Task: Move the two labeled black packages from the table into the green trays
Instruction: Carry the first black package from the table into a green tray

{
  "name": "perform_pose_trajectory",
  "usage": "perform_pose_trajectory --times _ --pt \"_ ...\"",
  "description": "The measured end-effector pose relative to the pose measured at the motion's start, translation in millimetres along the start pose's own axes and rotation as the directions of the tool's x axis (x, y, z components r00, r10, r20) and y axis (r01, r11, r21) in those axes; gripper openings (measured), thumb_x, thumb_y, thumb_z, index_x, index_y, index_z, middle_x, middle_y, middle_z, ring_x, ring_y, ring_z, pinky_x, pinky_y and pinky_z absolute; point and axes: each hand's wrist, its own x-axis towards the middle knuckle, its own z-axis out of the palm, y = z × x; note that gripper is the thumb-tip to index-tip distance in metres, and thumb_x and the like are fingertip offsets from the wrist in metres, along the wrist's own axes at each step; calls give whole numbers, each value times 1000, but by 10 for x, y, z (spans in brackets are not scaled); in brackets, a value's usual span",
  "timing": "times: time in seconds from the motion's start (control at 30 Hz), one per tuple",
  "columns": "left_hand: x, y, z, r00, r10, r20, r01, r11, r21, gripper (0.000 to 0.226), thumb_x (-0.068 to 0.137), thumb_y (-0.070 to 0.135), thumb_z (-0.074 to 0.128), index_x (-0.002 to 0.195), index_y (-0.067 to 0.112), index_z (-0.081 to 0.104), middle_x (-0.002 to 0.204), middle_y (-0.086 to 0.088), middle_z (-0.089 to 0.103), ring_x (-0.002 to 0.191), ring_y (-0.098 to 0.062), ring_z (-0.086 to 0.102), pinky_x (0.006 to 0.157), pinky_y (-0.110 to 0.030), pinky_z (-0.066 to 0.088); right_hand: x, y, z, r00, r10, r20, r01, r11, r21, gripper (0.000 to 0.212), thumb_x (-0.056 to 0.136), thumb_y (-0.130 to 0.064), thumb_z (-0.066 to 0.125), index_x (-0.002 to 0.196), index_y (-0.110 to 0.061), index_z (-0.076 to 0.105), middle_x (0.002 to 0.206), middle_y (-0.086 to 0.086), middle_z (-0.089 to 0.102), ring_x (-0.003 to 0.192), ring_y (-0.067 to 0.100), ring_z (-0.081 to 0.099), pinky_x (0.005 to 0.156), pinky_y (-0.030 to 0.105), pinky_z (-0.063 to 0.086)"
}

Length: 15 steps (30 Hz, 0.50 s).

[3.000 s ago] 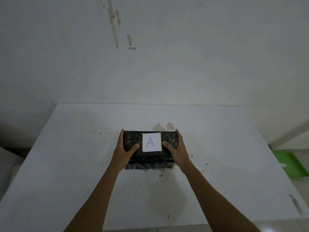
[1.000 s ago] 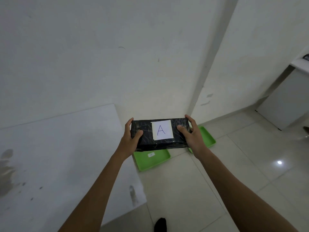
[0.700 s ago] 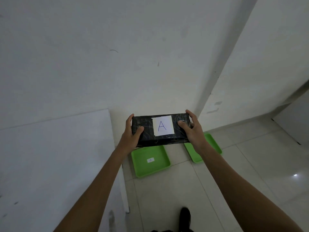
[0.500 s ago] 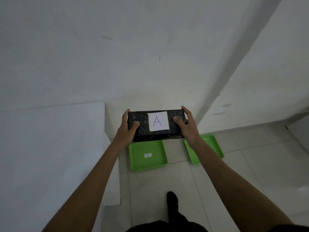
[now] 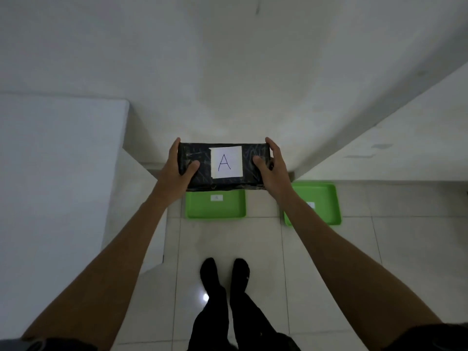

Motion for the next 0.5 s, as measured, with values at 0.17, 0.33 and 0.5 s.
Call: perform_pose_trajectory --times 0.17,0.33,0.5 --pt "528 -1131 470 996 -92 -20 91 995 -33 79 90 47 59 152 39 10 142 15 40 117 1 46 79 -3 38 548 1065 485 996 84 -9 -84 993 -78 63 100 -26 64 156 -21 35 98 -1 62 69 -10 61 63 14 54" --pt "1059 -2771 1258 987 -159 -39 159 987 -1 76 93 44 57 153 31 12 146 6 42 122 -6 47 85 -6 42 1200 2612 1138 987 156 33 -150 980 -134 64 99 -30 66 155 -25 36 128 8 64 110 23 68 95 50 59" --pt "1560 -4092 1883 983 -176 -44 179 982 59 81 93 45 55 155 26 9 157 -3 33 135 -14 38 103 -27 34 1696 3988 1641 983 180 44 -171 972 -161 69 97 -29 67 156 -22 33 136 14 60 122 32 63 98 56 56"
